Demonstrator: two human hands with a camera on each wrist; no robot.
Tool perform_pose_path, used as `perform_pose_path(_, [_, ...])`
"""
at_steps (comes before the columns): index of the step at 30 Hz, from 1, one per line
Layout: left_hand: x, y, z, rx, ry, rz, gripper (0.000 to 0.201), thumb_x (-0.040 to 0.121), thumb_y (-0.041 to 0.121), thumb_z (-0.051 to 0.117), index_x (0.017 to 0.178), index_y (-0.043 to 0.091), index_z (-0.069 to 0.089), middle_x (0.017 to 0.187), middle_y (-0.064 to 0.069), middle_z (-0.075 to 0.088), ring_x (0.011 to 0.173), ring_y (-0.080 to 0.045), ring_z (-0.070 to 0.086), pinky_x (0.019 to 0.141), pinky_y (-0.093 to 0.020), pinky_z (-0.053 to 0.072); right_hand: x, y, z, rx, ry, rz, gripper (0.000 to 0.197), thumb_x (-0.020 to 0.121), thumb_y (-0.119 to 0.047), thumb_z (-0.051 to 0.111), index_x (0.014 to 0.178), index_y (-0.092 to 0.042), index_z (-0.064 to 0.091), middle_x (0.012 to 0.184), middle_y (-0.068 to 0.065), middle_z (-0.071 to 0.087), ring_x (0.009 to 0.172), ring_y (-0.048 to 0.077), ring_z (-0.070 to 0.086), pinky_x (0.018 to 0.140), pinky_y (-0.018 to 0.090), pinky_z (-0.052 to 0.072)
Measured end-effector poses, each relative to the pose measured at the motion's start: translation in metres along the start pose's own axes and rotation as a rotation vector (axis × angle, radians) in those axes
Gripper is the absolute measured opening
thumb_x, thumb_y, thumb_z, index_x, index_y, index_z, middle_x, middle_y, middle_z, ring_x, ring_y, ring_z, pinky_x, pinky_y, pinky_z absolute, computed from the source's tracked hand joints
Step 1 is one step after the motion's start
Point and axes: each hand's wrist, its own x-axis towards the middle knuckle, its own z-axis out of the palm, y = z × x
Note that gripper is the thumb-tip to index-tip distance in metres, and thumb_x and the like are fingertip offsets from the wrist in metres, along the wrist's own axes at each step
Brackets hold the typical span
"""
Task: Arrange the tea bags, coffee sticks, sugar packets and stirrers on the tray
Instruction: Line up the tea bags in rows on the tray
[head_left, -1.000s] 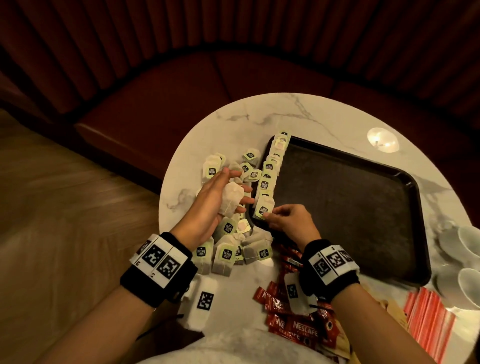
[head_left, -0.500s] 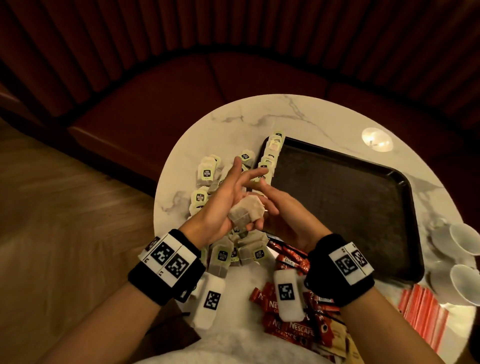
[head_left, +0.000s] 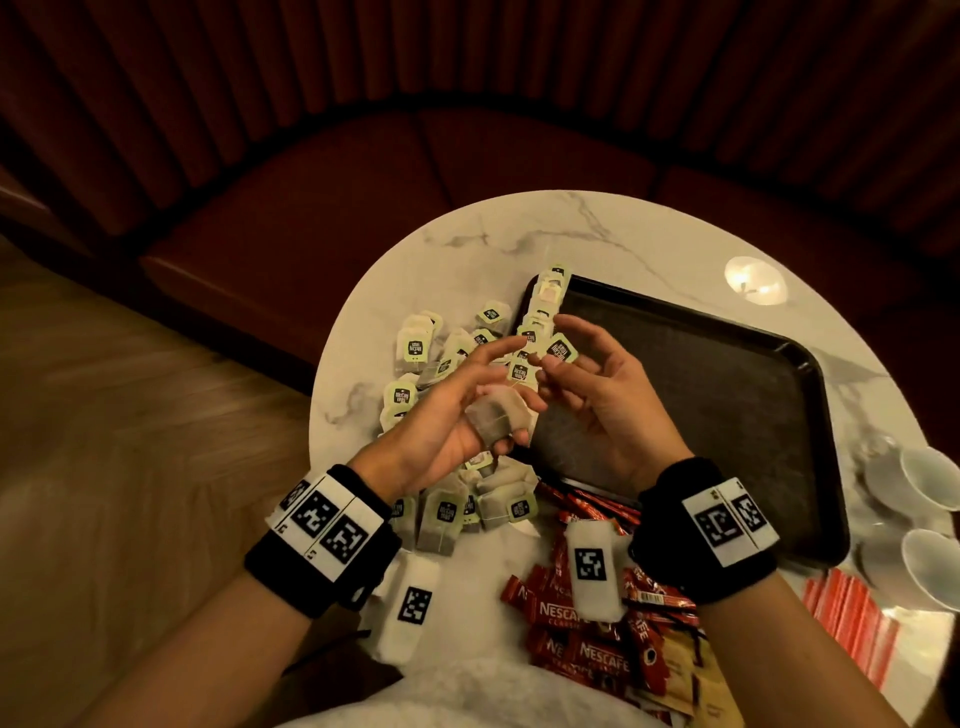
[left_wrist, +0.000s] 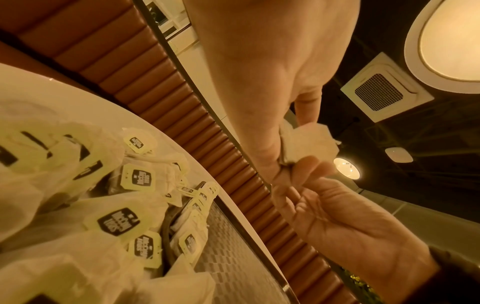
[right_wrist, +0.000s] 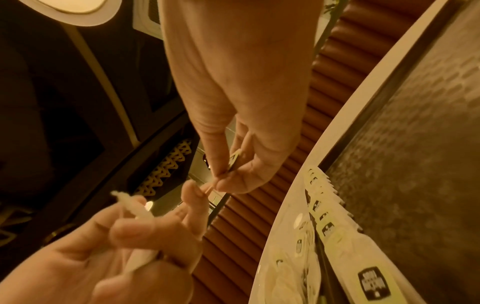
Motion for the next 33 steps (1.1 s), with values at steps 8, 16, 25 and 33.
perform_pose_path(8, [0.002, 0.000, 0.000, 0.173, 0.100, 0.085, 0.027, 0.094, 0.005, 0.052, 0.120, 0.010, 0.058, 0.091, -0.009, 0.061, 0.069, -0.017, 0.061, 0.058, -0.026, 0.045, -0.005, -0.008, 0.002, -0.107, 0.035, -0.127, 0.019, 0.093, -0.007, 0.060, 0.110, 0.000, 0.063, 0.087, 0.008, 0.071, 0.082, 0.021, 0.068, 0.077, 0.029, 0.059])
perform_pose_path(16, [0.011, -0.004, -0.004, 0.314, 0.358, 0.198, 0.018, 0.095, 0.018, 0.060, 0.105, 0.008, 0.071, 0.100, -0.007, 0.073, 0.098, -0.021, 0.068, 0.087, -0.036, 0.054, -0.023, -0.008, 0.007, -0.398, 0.012, -0.353, 0.017, 0.088, -0.004, 0.068, 0.102, -0.009, 0.075, 0.104, 0.007, 0.074, 0.093, 0.013, 0.070, 0.080, 0.021, 0.053])
perform_pose_path(25, [0.011, -0.003, 0.000, 0.302, 0.444, 0.318, 0.020, 0.091, 0.011, 0.066, 0.107, 0.003, 0.072, 0.095, -0.005, 0.075, 0.084, -0.005, 0.070, 0.066, -0.014, 0.051, -0.030, 0.005, 0.010, -0.294, 0.018, -0.274, 0.017, 0.091, -0.014, 0.065, 0.102, -0.008, 0.075, 0.109, 0.007, 0.071, 0.104, 0.018, 0.068, 0.089, 0.026, 0.052])
perform_pose_path(33, [0.012, -0.003, 0.002, 0.320, 0.451, 0.363, 0.010, 0.088, 0.010, 0.069, 0.093, 0.016, 0.074, 0.091, -0.004, 0.076, 0.086, -0.014, 0.072, 0.072, -0.022, 0.056, -0.029, 0.003, 0.010, -0.369, 0.124, -0.290, 0.018, 0.089, -0.006, 0.069, 0.104, -0.013, 0.074, 0.098, 0.003, 0.076, 0.093, 0.014, 0.071, 0.081, 0.022, 0.055])
